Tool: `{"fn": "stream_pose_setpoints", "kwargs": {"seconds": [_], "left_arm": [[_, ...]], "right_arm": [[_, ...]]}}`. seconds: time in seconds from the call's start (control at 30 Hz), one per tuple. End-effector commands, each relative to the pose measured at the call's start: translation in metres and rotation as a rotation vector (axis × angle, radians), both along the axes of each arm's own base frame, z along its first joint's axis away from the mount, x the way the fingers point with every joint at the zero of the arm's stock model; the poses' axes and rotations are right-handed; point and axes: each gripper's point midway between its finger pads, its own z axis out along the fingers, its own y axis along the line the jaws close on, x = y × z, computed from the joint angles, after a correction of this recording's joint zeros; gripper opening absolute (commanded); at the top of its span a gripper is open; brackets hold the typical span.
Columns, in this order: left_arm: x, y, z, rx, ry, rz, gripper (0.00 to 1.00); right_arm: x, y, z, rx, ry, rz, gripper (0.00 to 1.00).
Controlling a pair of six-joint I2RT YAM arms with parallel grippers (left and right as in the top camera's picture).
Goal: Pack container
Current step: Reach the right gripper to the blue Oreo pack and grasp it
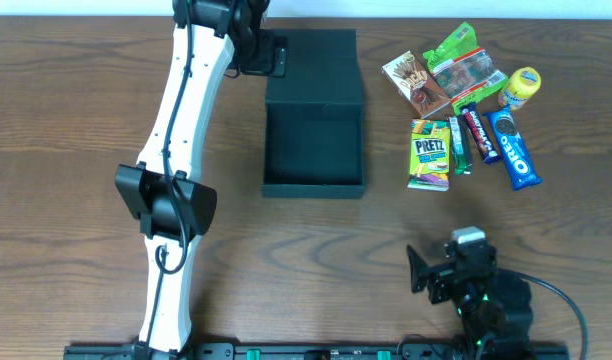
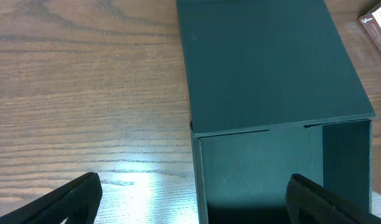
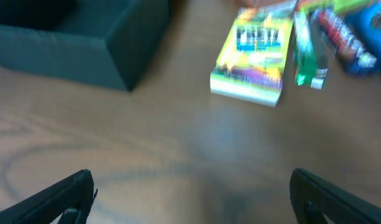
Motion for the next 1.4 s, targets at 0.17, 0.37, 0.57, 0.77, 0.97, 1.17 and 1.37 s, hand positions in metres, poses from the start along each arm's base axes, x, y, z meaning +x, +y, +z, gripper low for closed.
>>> {"fn": "stream_pose_setpoints", "kwargs": {"seconds": [0.17,0.37,0.57,0.77,0.97,1.17,1.37], "left_arm": [[-0.001,0.001,0.008,-0.016,-0.013,-0.014,0.95],[-0.001,0.0,0.008,-0.017,-0.013,-0.014,0.95],[0.003,-0.001,0.009,-0.02,-0.029,-0.014,0.95],[0.006,-0.001,0.011,-0.021,-0.045,-0.022,0.95],[0.006,-0.001,0.011,-0.016,-0.045,-0.031,0.95],[0.006,-0.001,0.011,-0.013,-0.047,-0.041,0.96],[0.006,-0.001,0.011,-0.012,-0.048,-0.04,0.96]], "right_arm": [[-0.007,0.059,0.056,0.558,0.0,0.17,0.99],[0.01,0.044,0.113,0.676,-0.215,0.101,0.99],[0.041,0.006,0.14,0.654,-0.349,-0.069,0.99],[0.1,-0.018,0.182,0.494,-0.297,-0.072,0.99],[0.195,-0.036,0.198,0.44,-0.146,-0.094,0.99],[0.292,-0.061,0.158,0.401,0.16,-0.172,0.99],[0.344,-0.086,0.113,0.322,0.365,-0.269,0.99]]}}
